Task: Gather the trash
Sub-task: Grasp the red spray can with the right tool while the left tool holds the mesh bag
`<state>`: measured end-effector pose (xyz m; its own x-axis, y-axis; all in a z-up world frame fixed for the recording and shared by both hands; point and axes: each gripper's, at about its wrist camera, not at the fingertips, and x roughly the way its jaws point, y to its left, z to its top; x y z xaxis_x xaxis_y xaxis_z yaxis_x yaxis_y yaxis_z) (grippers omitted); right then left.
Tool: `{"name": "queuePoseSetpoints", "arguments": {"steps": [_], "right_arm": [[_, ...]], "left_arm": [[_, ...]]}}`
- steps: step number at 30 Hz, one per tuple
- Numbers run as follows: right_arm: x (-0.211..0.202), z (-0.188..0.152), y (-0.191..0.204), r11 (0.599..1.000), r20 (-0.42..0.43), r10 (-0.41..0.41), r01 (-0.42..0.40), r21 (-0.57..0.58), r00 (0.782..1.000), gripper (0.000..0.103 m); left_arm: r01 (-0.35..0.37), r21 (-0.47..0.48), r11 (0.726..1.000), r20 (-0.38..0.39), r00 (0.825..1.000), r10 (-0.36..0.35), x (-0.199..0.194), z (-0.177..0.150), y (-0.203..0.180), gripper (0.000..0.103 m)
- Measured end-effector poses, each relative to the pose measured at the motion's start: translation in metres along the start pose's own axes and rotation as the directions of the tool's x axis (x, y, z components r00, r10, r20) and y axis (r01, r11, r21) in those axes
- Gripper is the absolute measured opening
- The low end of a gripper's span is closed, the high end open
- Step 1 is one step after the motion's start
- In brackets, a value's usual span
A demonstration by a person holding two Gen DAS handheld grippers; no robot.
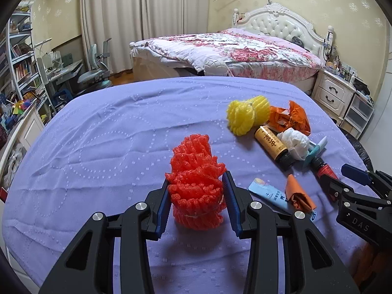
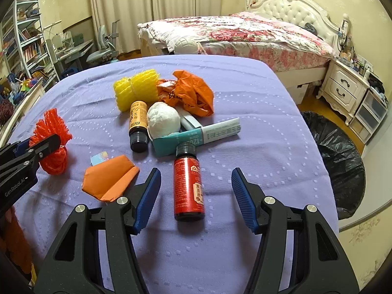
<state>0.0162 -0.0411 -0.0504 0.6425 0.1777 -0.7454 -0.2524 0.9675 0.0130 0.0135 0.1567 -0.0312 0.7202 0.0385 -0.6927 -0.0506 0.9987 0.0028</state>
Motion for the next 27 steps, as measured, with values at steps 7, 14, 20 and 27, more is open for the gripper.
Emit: {"name": "queuePoseSetpoints", "arguments": {"steps": [7, 14, 20, 27], "right_arm": [[0.006, 0.000, 0.003, 1.000, -0.034, 0.006, -0.007, -0.009, 0.999, 0.044], [0.008, -0.003, 0.005, 1.000, -0.047, 0.014, -0.015, -0.020, 0.999, 0.023], [0.001, -0.006, -0.001, 1.000, -0.042, 0.020, -0.020, -0.005, 0.999, 0.023], [-0.016, -0.005, -0.021, 0.999, 0.000, 0.004, -0.004, 0.038, 1.000, 0.023]], "left_arm": [[0.000, 0.003, 1.000, 0.004, 1.000, 0.000, 0.002, -0.003, 0.001, 0.041], [0.008, 0.002, 1.000, 0.002, 1.000, -0.008, -0.001, -0.005, 0.000, 0.041], [0.025, 0.001, 1.000, 0.013, 1.000, -0.025, -0.008, -0.005, -0.004, 0.041], [0.072, 0.022, 0.997, 0.055, 0.996, -0.074, -0.024, 0.002, -0.022, 0.041]]}}
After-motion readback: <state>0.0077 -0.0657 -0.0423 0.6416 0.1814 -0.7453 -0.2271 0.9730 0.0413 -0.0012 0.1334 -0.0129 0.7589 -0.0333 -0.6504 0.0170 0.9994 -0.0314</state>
